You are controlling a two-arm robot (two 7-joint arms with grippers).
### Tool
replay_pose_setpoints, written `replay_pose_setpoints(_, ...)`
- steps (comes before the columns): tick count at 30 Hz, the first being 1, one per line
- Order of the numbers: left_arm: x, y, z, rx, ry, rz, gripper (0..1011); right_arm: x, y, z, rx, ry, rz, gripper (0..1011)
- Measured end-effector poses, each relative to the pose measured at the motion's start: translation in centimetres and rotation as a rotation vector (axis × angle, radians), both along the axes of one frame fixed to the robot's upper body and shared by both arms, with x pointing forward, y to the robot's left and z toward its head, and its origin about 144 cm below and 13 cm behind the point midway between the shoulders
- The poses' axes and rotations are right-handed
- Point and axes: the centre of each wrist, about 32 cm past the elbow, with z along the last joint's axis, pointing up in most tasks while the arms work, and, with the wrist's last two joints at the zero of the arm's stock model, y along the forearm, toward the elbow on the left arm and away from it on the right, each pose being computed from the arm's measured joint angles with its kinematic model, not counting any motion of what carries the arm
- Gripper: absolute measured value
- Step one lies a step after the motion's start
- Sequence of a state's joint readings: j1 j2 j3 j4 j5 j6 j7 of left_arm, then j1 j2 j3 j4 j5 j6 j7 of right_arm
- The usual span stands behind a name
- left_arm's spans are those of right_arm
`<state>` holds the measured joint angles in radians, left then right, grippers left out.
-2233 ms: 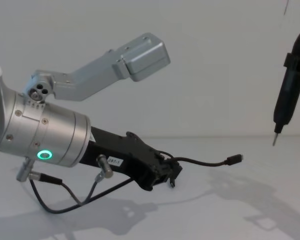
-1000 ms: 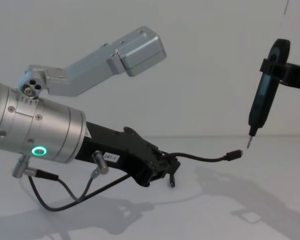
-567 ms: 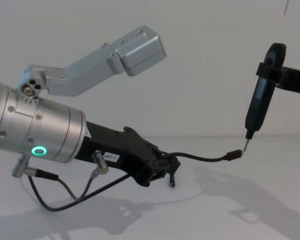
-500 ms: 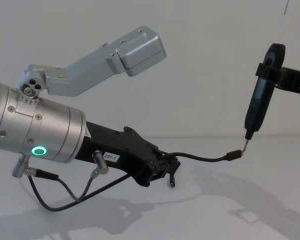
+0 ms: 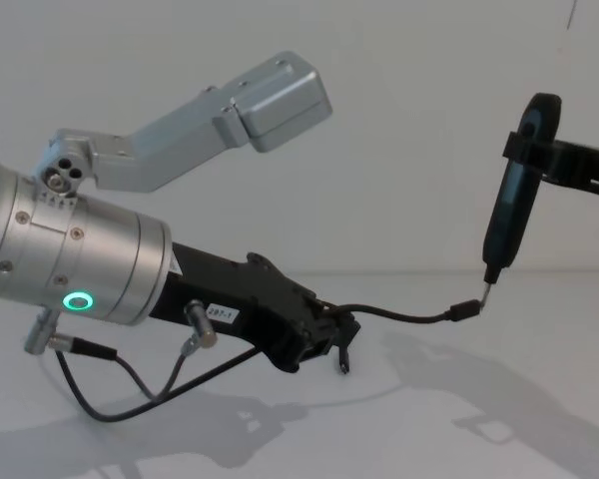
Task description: Pick up the data cable with the one hand.
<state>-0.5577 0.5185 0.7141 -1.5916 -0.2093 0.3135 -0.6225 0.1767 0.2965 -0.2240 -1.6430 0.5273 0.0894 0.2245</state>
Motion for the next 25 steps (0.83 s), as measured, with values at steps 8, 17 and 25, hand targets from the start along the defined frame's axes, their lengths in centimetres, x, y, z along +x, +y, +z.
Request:
replay_pose_setpoints(8,0.0,0.0,0.0,0.0,0.0,0.0,36,0.08,0.04,-0.02,-0.003,0.002,0.001,279)
replay_pose_setpoints(17,0.0,0.0,0.0,0.0,0.0,0.0,36,0.12,0.04,-0.04,-0.005,0.003,0.002,279)
replay_pose_setpoints(25,0.0,0.0,0.0,0.0,0.0,0.0,36,0.14,0.05,-0.05,-0.006,0.003,0.002,279)
